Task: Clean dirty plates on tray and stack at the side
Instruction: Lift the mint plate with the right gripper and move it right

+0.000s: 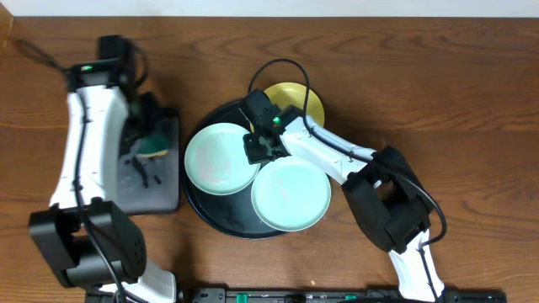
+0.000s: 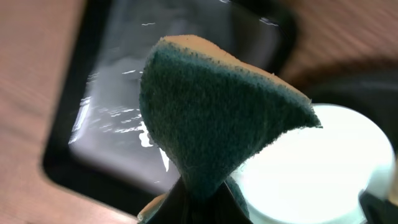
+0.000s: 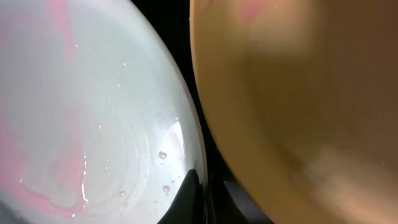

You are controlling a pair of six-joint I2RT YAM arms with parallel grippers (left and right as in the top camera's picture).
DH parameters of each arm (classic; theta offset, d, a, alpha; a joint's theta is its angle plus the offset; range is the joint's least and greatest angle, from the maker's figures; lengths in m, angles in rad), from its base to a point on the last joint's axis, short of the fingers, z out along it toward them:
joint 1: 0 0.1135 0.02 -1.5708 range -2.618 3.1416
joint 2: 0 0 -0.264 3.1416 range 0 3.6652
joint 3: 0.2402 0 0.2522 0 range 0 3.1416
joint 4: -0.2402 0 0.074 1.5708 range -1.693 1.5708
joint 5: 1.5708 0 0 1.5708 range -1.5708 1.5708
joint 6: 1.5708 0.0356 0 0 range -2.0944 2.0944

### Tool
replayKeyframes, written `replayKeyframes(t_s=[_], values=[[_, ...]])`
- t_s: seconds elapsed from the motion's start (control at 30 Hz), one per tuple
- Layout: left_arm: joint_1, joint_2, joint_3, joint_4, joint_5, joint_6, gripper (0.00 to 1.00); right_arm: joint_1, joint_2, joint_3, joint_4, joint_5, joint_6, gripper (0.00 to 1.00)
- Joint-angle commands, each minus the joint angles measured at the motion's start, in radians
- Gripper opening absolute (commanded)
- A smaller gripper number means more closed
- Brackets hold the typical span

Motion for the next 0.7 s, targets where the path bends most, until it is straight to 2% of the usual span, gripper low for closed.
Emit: replayKeyframes(t_s=[0.0,0.23,0.33,0.67], values=[[0.076,0.002,0.016,-0.021,-0.028,-0.012,0.07,0.004,0.009,0.055,-0.025,-0.098,-0.116,0.01],[0.126,0.002,0.016,-0.033,-0.029,-0.012,0.07,0.005,-0.065,0.116,-0.092,-0.085,-0.159,0.01],[0.126,0.002,0.016,-0.031,-0.028,-0.012,0.08,0.006,-0.108,0.125,-0.120,-0.014,-0.159,0.01],[0.126,0.002,0.016,-0.025,-0.028,-0.013,0.07,0.056,-0.264,0.125,-0.181,0.443,-0.230,0.01]])
